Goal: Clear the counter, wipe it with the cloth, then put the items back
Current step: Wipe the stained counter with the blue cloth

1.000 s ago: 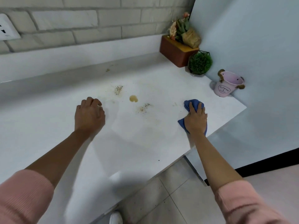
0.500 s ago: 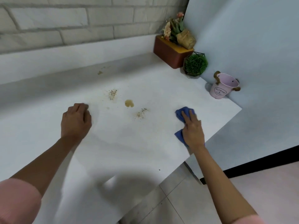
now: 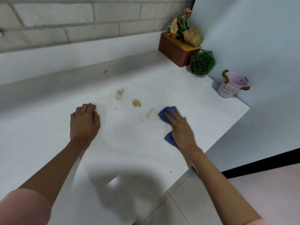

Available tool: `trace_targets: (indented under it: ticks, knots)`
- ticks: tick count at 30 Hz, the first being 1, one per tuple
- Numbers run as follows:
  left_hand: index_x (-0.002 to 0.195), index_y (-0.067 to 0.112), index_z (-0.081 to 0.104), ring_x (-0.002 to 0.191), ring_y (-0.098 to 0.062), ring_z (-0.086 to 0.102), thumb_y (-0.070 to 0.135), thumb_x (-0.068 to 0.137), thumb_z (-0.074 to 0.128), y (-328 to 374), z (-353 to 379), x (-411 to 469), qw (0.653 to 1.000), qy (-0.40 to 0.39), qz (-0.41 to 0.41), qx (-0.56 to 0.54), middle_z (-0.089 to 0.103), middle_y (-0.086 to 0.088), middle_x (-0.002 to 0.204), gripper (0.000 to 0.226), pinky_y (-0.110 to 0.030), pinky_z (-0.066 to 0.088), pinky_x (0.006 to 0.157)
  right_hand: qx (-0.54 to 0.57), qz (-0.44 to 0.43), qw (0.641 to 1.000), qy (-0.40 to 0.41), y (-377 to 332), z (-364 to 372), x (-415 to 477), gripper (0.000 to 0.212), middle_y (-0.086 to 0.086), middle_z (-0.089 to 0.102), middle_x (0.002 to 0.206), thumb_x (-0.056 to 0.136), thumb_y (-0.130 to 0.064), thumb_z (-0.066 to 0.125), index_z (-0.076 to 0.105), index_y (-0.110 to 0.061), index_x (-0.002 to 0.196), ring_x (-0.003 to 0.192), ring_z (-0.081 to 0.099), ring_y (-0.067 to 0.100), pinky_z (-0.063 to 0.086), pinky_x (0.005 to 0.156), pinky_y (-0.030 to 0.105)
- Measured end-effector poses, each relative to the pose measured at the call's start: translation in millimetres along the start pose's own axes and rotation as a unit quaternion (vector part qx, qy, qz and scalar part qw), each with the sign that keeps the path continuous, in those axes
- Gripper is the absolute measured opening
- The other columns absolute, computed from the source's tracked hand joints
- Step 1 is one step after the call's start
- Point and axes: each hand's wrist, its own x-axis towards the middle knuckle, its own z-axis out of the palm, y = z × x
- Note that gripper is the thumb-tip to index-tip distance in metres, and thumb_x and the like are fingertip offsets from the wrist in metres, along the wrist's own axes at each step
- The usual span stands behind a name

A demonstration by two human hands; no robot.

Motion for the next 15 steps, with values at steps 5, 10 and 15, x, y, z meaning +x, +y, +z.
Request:
trace_targets:
  ticks: [5, 10, 15]
  knots:
    - [0.103, 0.003, 0.057, 0.091, -0.037, 0.05, 0.007, 0.09, 0.047, 0.9, 1.6, 0.8, 1.0, -0.002, -0.008, 0.0, 0.059, -0.016, 0.102, 0.017, -0.044, 0.036, 0.081, -0.089, 0.102, 0.991, 0.013, -1.1, -1.5, 39.1, 0.064, 0.008, 0.022, 0.157, 0.087, 0.002, 0.04, 0.026, -0.013, 0.147, 0.144, 0.022, 0.023, 0.013, 0.119, 0.037]
    - [0.103, 0.005, 0.055, 0.089, -0.036, 0.05, 0.007, 0.089, 0.048, -1.4, 4.0, 1.8, 1.0, -0.003, -0.01, 0.003, 0.059, -0.014, 0.099, 0.016, -0.044, 0.037, 0.079, -0.016, -0.006, 1.0, -0.005, -56.4, 43.4, 6.1, 0.07, 0.008, 0.022, 0.157, 0.082, 0.009, 0.041, 0.029, -0.017, 0.146, 0.147, 0.015, 0.027, 0.01, 0.121, 0.039]
    - [0.105, 0.005, 0.056, 0.089, -0.036, 0.053, 0.006, 0.089, 0.051, -1.0, 4.3, 1.7, 1.0, -0.001, -0.009, 0.01, 0.061, -0.014, 0.101, 0.017, -0.044, 0.039, 0.077, -0.126, 0.005, 0.991, -0.042, -44.5, 39.4, 87.5, 0.068, 0.005, 0.014, 0.159, 0.089, -0.005, 0.039, 0.013, -0.018, 0.15, 0.145, 0.016, 0.024, 0.018, 0.118, 0.039]
